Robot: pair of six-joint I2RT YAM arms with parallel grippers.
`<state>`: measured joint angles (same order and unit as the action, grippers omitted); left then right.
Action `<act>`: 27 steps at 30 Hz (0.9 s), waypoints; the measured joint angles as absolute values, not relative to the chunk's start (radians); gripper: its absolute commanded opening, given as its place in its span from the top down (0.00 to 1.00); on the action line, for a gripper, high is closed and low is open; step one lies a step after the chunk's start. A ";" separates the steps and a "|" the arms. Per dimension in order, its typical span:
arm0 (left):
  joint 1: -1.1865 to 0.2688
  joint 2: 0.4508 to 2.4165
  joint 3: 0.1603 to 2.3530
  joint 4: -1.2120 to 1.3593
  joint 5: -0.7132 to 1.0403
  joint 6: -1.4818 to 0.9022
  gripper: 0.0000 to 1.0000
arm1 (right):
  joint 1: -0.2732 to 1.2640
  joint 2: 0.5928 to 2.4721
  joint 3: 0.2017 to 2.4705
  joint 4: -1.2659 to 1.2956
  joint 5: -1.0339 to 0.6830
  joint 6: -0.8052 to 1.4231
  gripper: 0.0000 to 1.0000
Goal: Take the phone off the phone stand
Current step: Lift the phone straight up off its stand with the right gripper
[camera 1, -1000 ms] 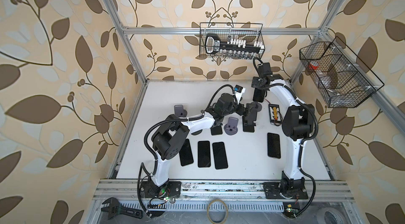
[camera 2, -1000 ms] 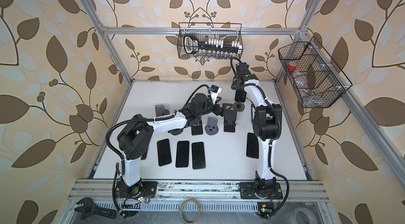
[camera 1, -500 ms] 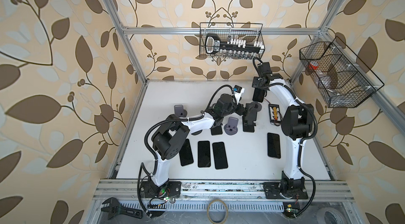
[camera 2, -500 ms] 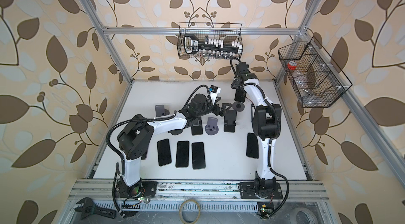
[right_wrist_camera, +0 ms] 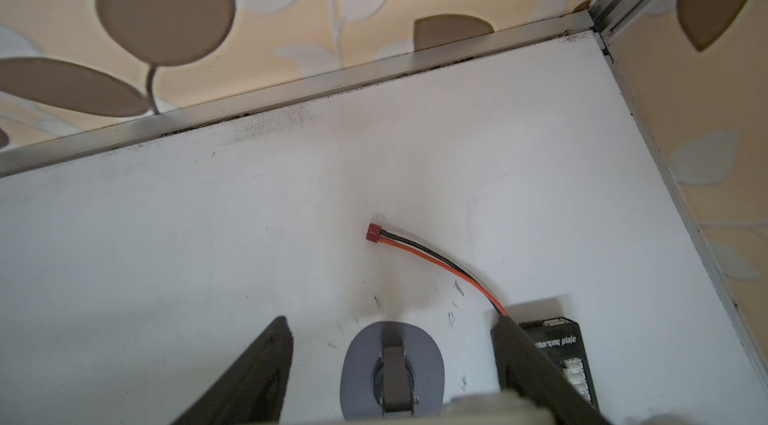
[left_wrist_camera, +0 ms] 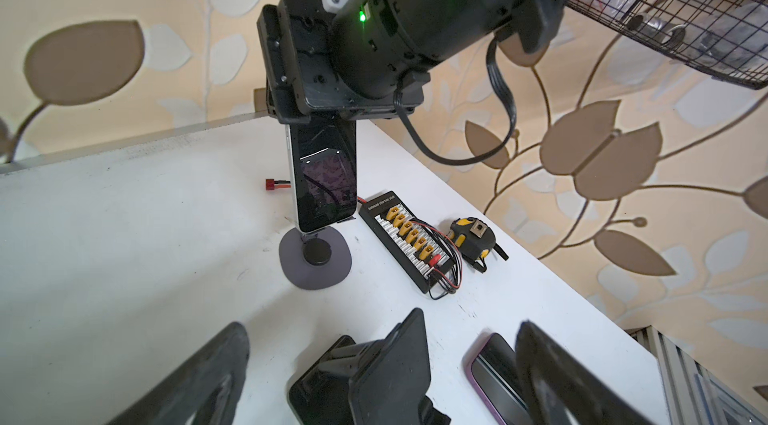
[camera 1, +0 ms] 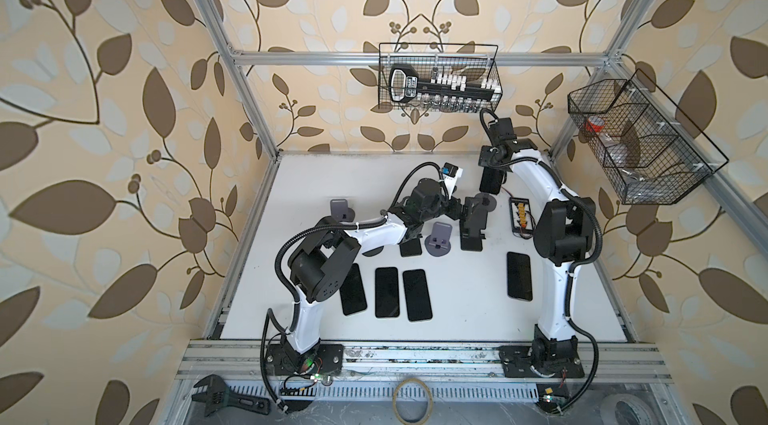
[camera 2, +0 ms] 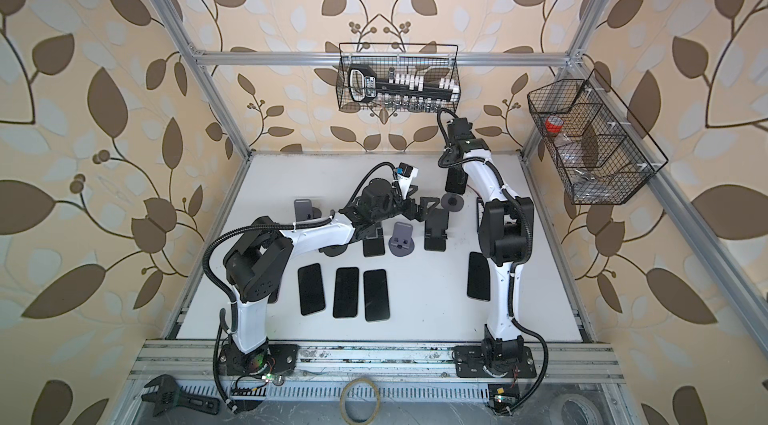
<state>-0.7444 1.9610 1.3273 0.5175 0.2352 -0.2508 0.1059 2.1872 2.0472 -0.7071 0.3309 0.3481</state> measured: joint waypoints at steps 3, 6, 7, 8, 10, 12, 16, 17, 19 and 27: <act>-0.738 1.930 1.293 0.488 0.235 -0.249 0.01 | 0.097 2.186 2.047 -0.708 0.319 0.357 0.38; -0.736 1.893 1.277 0.433 0.236 -0.241 0.01 | 0.089 2.182 2.047 -0.710 0.316 0.364 0.38; -0.733 1.880 1.274 0.419 0.236 -0.237 0.01 | 0.087 2.181 2.047 -0.710 0.316 0.366 0.38; -0.732 1.865 1.269 0.409 0.236 -0.234 0.01 | 0.084 2.179 2.047 -0.711 0.317 0.366 0.38; -0.731 1.840 1.260 0.401 0.236 -0.225 0.01 | 0.082 2.174 2.047 -0.712 0.317 0.368 0.38; -0.732 1.822 1.253 0.398 0.236 -0.216 0.01 | 0.081 2.168 2.047 -0.712 0.317 0.370 0.38; -0.732 1.819 1.252 0.397 0.236 -0.218 0.01 | 0.082 2.158 2.047 -0.714 0.317 0.377 0.38; -0.732 1.819 1.251 0.397 0.236 -0.221 0.01 | 0.082 2.155 2.047 -0.715 0.317 0.382 0.37; -0.732 1.821 1.251 0.403 0.236 -0.229 0.01 | 0.082 2.149 2.047 -0.715 0.316 0.389 0.38; -0.731 1.822 1.253 0.389 0.236 -0.242 0.01 | 0.084 2.120 2.047 -0.720 0.319 0.420 0.37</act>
<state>-0.7315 1.8225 1.2530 0.3893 0.2359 -0.2420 0.0845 2.1204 2.0472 -0.7204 0.3187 0.4198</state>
